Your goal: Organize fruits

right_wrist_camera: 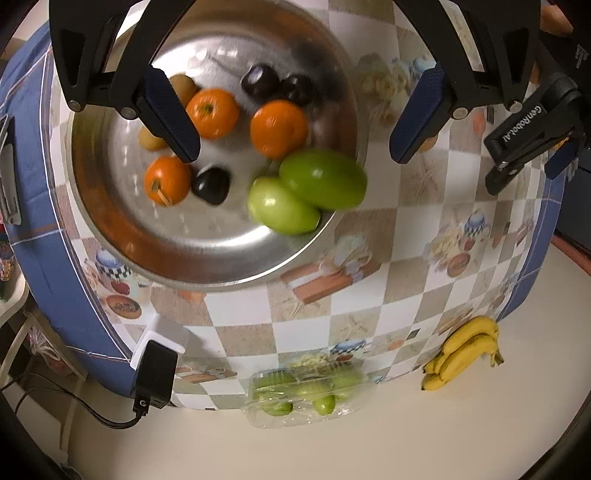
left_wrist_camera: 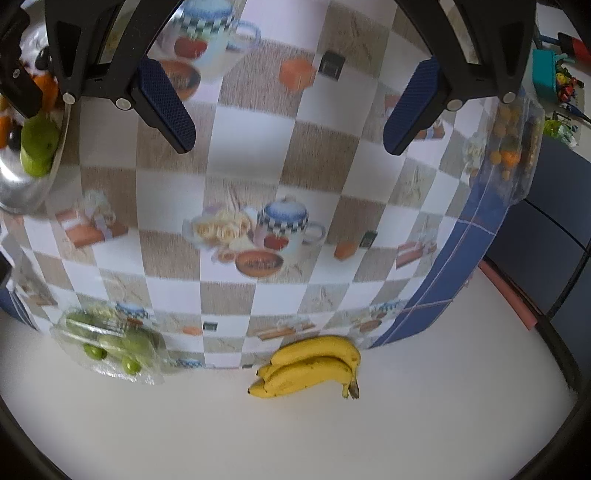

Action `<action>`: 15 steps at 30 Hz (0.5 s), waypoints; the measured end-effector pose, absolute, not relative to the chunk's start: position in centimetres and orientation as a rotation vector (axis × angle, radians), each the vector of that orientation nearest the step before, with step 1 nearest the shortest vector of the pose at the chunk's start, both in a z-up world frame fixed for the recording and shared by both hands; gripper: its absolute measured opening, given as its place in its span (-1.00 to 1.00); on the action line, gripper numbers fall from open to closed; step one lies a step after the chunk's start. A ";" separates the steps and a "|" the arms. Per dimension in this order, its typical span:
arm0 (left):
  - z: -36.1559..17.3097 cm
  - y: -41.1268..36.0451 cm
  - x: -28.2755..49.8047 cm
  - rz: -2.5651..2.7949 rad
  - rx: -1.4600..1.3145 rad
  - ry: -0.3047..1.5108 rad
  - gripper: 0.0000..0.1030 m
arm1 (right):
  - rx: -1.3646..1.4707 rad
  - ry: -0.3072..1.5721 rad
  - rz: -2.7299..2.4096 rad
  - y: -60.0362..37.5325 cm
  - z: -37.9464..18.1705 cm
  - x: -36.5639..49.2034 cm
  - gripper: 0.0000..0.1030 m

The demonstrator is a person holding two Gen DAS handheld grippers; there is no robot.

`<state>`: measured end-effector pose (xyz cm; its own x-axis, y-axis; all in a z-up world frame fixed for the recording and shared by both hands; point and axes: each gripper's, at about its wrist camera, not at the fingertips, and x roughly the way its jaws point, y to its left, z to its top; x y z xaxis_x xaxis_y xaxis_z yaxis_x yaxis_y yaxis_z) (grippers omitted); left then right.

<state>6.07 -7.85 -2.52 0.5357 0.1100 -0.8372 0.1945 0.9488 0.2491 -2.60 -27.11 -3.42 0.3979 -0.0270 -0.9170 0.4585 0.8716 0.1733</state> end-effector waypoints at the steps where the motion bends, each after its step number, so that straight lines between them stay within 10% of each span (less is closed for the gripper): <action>1: -2.5 -7.7 5.8 -0.053 0.336 1.016 1.00 | 0.432 1.132 -0.317 -26.7 -3.4 -2.9 0.98; 15: -0.9 -4.1 0.4 -0.087 0.359 1.064 1.00 | 0.419 1.147 -0.308 -22.8 -2.2 -7.6 0.98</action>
